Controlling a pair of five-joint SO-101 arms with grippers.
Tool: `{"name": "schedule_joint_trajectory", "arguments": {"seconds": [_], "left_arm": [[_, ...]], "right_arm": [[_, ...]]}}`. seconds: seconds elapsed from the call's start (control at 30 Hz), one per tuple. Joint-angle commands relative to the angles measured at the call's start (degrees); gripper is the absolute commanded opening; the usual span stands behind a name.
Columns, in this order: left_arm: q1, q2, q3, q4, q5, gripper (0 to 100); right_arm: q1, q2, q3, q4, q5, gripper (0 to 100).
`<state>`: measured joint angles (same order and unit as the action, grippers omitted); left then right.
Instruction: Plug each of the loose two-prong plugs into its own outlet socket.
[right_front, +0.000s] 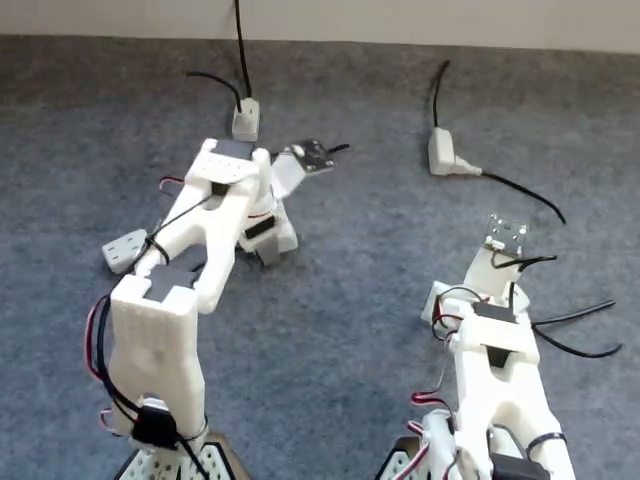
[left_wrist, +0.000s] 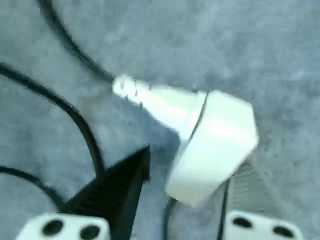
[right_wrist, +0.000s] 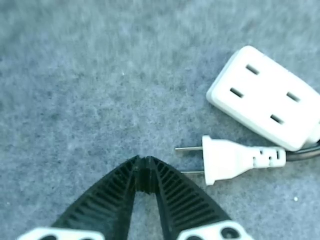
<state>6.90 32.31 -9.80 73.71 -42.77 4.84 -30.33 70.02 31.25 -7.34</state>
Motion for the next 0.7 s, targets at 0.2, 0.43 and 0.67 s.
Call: {"name": "schedule_joint_trajectory", "arguments": {"seconds": [0.2, 0.43, 0.67], "left_arm": [[0.1, -5.2, -1.0, -1.8, -0.3, 1], [-1.4, -8.3, -9.9, -9.6, -0.1, 1], [-2.9, -5.1, -24.0, -27.9, 5.8, 1]], "right_arm": [[0.3, -1.2, -0.7, -1.2, -0.7, 0.9], [0.3, -1.2, -0.8, -1.2, -0.7, 0.9], [0.3, -1.2, -0.8, -1.2, -0.7, 0.9]]}}
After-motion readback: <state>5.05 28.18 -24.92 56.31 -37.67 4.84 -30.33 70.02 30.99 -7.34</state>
